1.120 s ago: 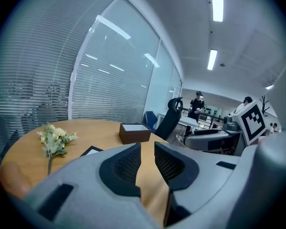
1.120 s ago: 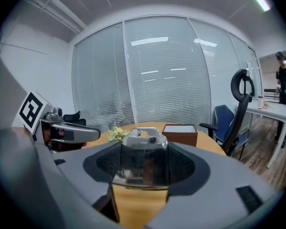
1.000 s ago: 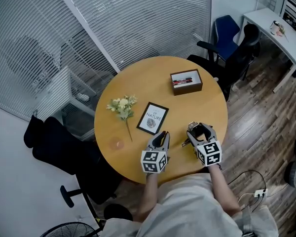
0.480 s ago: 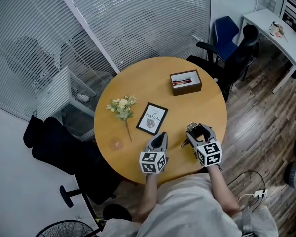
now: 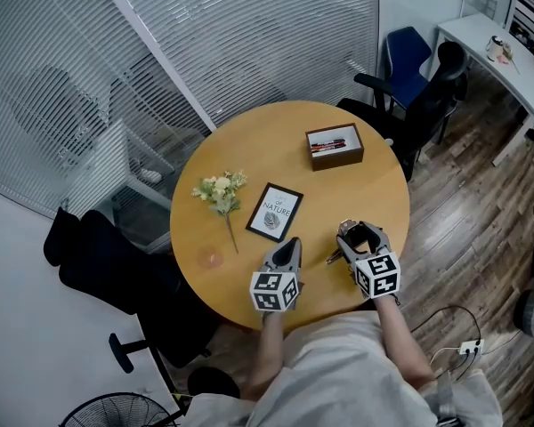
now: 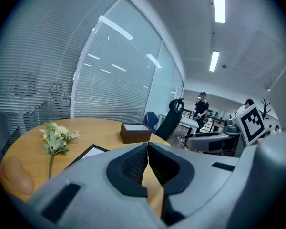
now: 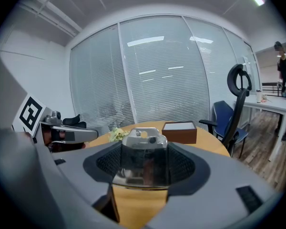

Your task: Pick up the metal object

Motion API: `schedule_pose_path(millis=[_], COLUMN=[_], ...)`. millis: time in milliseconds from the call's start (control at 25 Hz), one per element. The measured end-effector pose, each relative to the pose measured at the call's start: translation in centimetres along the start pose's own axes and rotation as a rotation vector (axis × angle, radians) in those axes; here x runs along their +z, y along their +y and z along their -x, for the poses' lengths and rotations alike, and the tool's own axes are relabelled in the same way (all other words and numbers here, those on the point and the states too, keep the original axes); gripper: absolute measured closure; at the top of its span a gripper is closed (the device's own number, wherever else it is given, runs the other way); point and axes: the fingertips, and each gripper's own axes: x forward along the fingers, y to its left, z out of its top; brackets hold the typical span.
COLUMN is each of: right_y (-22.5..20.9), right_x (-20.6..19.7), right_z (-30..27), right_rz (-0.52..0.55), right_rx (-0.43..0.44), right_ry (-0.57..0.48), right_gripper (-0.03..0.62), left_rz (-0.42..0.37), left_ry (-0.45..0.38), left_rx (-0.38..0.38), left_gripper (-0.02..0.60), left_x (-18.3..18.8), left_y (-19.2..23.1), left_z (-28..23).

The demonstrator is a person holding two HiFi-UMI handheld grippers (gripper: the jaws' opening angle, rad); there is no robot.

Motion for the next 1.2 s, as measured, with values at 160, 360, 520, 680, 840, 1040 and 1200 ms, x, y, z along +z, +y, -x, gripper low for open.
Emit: schedule_pose_path(millis=[160, 360, 520, 680, 840, 1040, 1200], right_y=[-0.11, -0.15, -0.1, -0.12, -0.29, -0.37, -0.44], right_x=[0.11, 0.09, 0.06, -0.04, -0.01, 0.13, -0.05], right_z=[0.05, -0.05, -0.03, 0.04, 0.12, 0.13, 0.07], right_rz=[-0.006, -0.006, -0.007, -0.008, -0.007, -0.002, 0.002], right_rx=[-0.001, 0.005, 0.008, 0.01, 0.009, 0.01, 0.01], right_ry=[-0.003, -0.002, -0.003, -0.004, -0.001, -0.006, -0.004], right_gripper=[0.312, 0.312, 0.312, 0.312, 0.312, 0.312, 0.312], left_rz=[-0.001, 0.001, -0.002, 0.0, 0.005, 0.006, 0.007], left_ry=[-0.004, -0.004, -0.005, -0.007, -0.009, -0.009, -0.01], left_rx=[-0.008, -0.01, -0.012, -0.009, -0.008, -0.008, -0.009], left_gripper=[0.571, 0.571, 0.571, 0.571, 0.571, 0.571, 0.571], left_x=[0.21, 0.23, 0.23, 0.16, 0.19, 0.22, 0.18], left_y=[-0.28, -0.34, -0.46, -0.45, -0.55, -0.67, -0.62], left_z=[-0.02, -0.2, -0.18, -0.09, -0.14, -0.22, -0.37])
